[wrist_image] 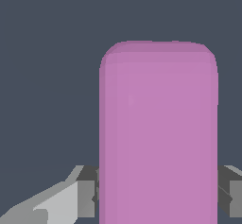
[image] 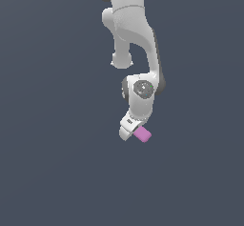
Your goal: Pick up the object and move it to a goal position.
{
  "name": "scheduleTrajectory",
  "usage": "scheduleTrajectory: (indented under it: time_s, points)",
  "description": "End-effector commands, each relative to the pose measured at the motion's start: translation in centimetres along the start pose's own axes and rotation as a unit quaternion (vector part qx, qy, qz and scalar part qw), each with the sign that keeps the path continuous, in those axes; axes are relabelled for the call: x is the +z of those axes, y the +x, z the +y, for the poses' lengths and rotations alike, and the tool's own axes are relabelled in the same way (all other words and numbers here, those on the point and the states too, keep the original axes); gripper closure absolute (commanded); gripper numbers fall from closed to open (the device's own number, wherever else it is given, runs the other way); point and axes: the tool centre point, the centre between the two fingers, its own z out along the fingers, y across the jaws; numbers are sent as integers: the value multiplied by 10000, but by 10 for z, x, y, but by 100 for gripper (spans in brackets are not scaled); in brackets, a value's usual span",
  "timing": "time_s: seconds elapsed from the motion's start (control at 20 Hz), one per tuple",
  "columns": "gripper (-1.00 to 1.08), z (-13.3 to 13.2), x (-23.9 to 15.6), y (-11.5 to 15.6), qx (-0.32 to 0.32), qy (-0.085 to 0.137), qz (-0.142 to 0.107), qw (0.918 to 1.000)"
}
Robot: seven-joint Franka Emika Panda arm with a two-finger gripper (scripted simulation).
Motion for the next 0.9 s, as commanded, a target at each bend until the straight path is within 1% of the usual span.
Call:
scheduleTrajectory:
  time_s: [0.0,0.3,0.85]
  points:
    - [108,6,-13,-8,3,-6,2,10000]
    - [108,26,-60,-37,3,-6,2,10000]
    - [108,74,-173,-107,1,1,8,10000]
